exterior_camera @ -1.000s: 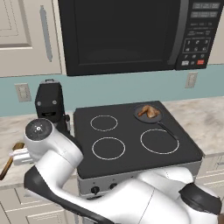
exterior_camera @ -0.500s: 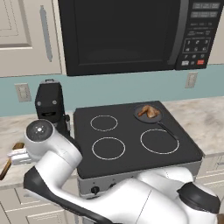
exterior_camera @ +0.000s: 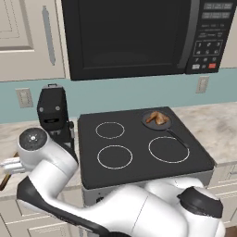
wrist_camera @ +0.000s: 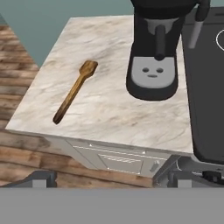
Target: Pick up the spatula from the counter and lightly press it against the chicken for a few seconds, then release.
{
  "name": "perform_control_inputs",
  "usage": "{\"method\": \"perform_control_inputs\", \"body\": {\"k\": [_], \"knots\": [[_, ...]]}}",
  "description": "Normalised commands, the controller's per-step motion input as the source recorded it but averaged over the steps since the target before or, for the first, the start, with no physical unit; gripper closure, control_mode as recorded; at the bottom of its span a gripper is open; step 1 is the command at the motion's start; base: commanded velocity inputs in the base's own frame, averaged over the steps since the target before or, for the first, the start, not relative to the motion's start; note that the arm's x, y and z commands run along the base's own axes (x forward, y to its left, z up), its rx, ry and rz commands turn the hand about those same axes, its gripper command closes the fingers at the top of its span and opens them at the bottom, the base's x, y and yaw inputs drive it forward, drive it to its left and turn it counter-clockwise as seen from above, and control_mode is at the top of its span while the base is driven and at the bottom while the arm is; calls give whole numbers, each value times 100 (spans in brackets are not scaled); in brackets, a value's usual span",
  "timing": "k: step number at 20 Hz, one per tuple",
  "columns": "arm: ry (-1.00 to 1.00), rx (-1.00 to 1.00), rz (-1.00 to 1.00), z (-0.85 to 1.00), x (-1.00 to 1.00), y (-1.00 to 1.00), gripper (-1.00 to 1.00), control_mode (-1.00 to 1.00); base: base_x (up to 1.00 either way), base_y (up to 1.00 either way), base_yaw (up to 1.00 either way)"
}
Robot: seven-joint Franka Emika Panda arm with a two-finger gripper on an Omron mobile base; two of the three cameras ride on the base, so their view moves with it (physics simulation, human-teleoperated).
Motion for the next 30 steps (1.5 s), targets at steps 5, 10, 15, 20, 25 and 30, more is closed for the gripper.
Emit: {"method": "perform_control_inputs", "body": {"k": [5,10,15,20,25,30], "knots": [[5,0,0,-4,13,32,-100,-100,0,0,0],[4,0,0,-14,8,31,-100,-100,0,0,0],[1,0,-1,-19,5,32,-100,-100,0,0,0],[0,0,-1,-14,5,25,-100,-100,0,0,0],[1,0,-1,-11,14,21,-100,-100,0,0,0],[3,0,-1,-17,17,23,-100,-100,0,0,0]]}}
